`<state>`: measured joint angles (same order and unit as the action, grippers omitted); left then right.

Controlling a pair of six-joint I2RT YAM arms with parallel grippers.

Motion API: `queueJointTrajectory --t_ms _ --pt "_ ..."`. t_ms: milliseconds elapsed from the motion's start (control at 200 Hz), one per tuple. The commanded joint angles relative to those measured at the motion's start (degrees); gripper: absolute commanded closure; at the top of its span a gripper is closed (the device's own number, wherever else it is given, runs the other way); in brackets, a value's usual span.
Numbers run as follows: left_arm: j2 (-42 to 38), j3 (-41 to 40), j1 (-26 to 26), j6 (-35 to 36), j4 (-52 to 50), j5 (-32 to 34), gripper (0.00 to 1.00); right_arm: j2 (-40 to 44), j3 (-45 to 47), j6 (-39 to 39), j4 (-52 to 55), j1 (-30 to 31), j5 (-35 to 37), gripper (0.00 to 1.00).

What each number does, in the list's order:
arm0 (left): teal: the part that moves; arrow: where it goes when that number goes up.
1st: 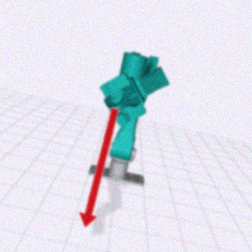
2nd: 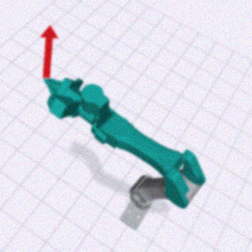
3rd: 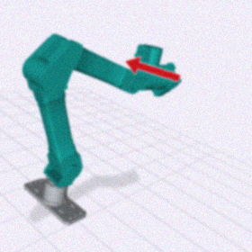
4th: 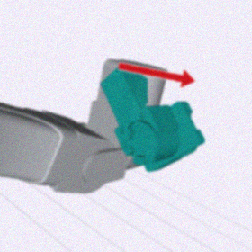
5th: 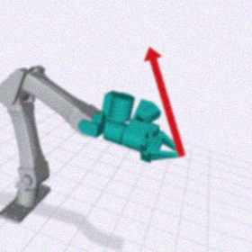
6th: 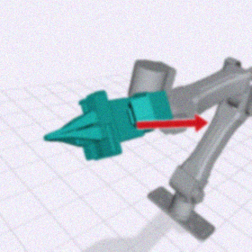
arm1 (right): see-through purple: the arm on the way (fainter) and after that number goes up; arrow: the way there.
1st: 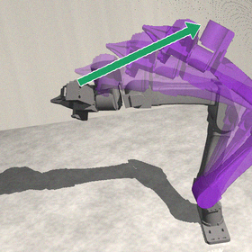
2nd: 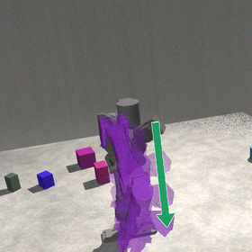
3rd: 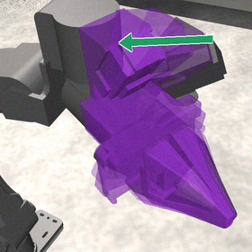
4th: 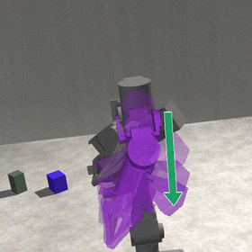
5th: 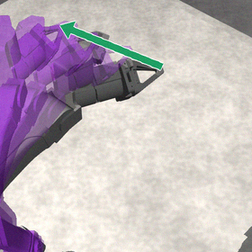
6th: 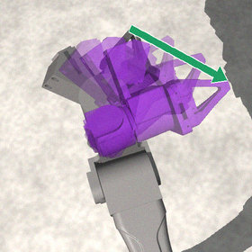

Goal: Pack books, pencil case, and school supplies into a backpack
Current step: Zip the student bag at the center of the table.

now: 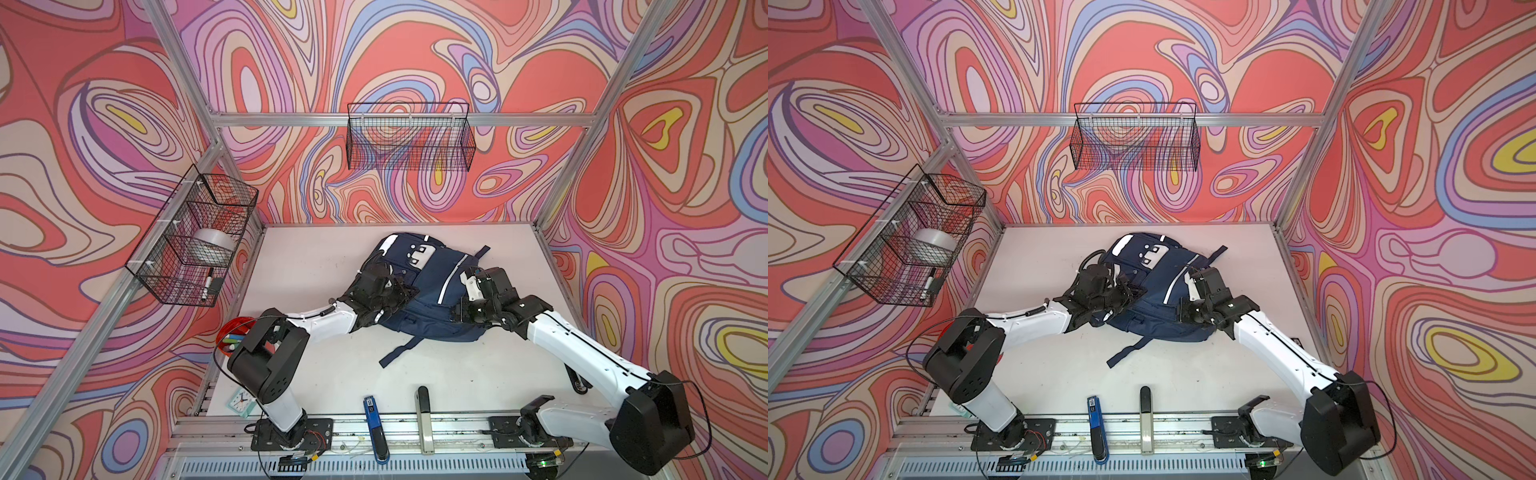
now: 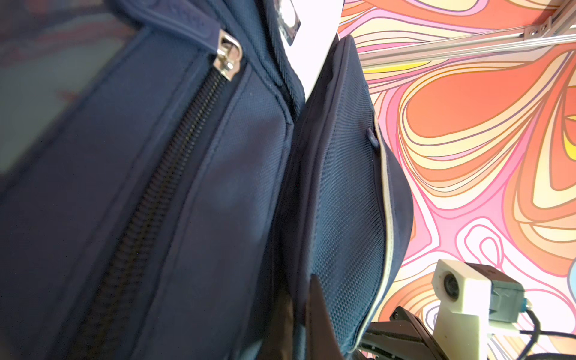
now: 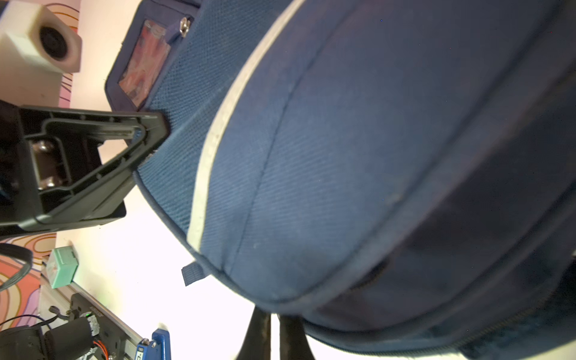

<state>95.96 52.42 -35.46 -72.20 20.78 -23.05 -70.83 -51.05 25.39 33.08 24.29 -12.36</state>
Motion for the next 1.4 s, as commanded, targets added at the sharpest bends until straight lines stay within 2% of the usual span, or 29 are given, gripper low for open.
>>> queueJointTrajectory --t_ms 0,195,260,411,531,561,626,706,811,821,836,851,947,1052,1182,1332,1397 --pt "-2.54 -1.36 2.14 0.89 -1.63 0.72 1.00 -1.75 -2.26 -3.27 2.94 -2.87 10.59 1.00" --pt "-3.31 -1.54 2.37 1.17 -2.00 0.64 1.00 -2.53 -2.73 -4.95 3.01 -5.43 17.81 1.00" --pt "-3.33 -1.29 2.42 1.47 -2.55 0.61 1.00 -2.23 -3.32 -6.22 2.27 -6.69 16.67 1.00" --pt "-2.33 -1.27 2.42 1.28 -1.86 0.68 1.00 -3.03 -4.69 -8.63 -0.22 -6.18 7.95 1.00" --pt "-1.70 -1.45 2.59 0.64 0.02 0.40 1.00 -3.03 -3.15 -8.82 -0.06 -5.10 7.79 1.00" --pt "-1.79 -1.36 2.68 0.80 -0.06 0.37 0.90 -2.84 -2.82 -8.80 0.33 -4.40 8.00 1.00" --pt "-2.37 -2.05 3.24 0.94 0.95 0.33 0.62 -2.17 -2.40 -8.51 1.50 -1.84 8.57 1.00" --pt "-3.82 -3.23 3.93 0.26 1.53 -0.25 0.35 -1.40 -1.75 -5.77 1.86 2.70 10.00 1.00" --pt "-7.76 -6.90 3.57 -0.03 -1.54 -1.26 0.19 -1.62 -0.94 -2.40 0.78 7.51 10.99 1.00" --pt "-8.43 -7.65 3.56 -0.26 -1.33 -1.29 0.15 -1.78 -0.86 -2.13 0.63 7.83 11.05 1.00" --pt "-9.34 -8.85 3.49 -0.70 -0.76 -1.31 0.03 -1.97 -0.82 -1.68 0.44 8.30 11.17 1.00" --pt "-10.22 -10.06 3.47 -1.31 -0.28 -1.14 0.00 -2.21 -0.73 -1.32 0.14 8.88 11.28 1.00" --pt "-15.36 -13.96 2.14 -4.22 -0.87 2.03 0.00 -4.24 -0.58 0.08 -2.93 11.98 11.41 1.00" --pt "-16.33 -10.63 -1.19 -3.01 -6.91 3.05 0.00 -7.97 -2.67 1.29 -6.06 15.48 10.83 1.00" --pt "-14.60 -6.70 -4.25 -5.76 -11.96 5.68 0.00 -12.26 -5.57 1.60 -8.40 18.83 10.67 1.00" --pt "-10.02 -5.96 -6.20 -11.71 -11.17 8.24 0.25 -11.34 -4.48 2.16 -11.18 18.82 9.50 1.00" --pt "-9.16 -6.69 -6.98 -12.26 -11.17 10.23 0.31 -11.27 -4.76 1.18 -10.57 18.84 8.94 1.00"
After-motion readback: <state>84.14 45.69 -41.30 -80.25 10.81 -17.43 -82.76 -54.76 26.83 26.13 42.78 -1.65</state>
